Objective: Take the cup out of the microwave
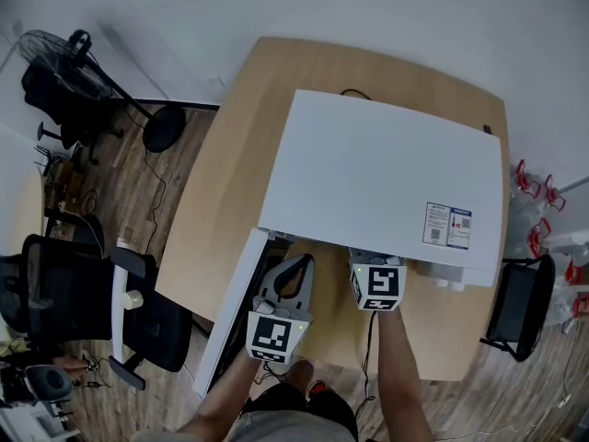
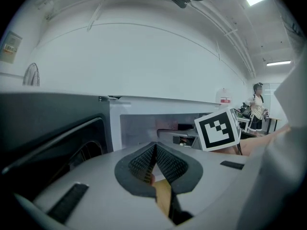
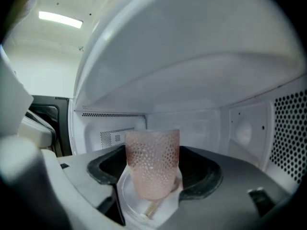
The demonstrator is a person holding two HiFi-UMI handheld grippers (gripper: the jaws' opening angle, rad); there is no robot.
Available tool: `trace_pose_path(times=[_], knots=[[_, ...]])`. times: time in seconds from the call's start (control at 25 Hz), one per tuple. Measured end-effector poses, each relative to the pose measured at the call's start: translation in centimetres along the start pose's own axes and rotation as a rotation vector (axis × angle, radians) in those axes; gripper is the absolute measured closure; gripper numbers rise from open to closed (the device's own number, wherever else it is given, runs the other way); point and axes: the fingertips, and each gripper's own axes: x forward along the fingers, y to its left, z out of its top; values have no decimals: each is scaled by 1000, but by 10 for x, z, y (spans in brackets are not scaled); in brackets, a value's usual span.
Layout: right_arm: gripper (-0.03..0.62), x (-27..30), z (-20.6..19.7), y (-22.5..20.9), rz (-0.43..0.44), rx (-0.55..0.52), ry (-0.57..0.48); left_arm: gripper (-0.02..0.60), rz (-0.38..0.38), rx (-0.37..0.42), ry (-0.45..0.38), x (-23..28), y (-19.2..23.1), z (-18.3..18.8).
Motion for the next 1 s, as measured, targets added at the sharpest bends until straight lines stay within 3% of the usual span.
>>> trace_pose_path(times=[1.0], knots=[[243, -113, 15, 17, 0, 11, -37, 560, -8, 45, -48, -55, -46, 9]])
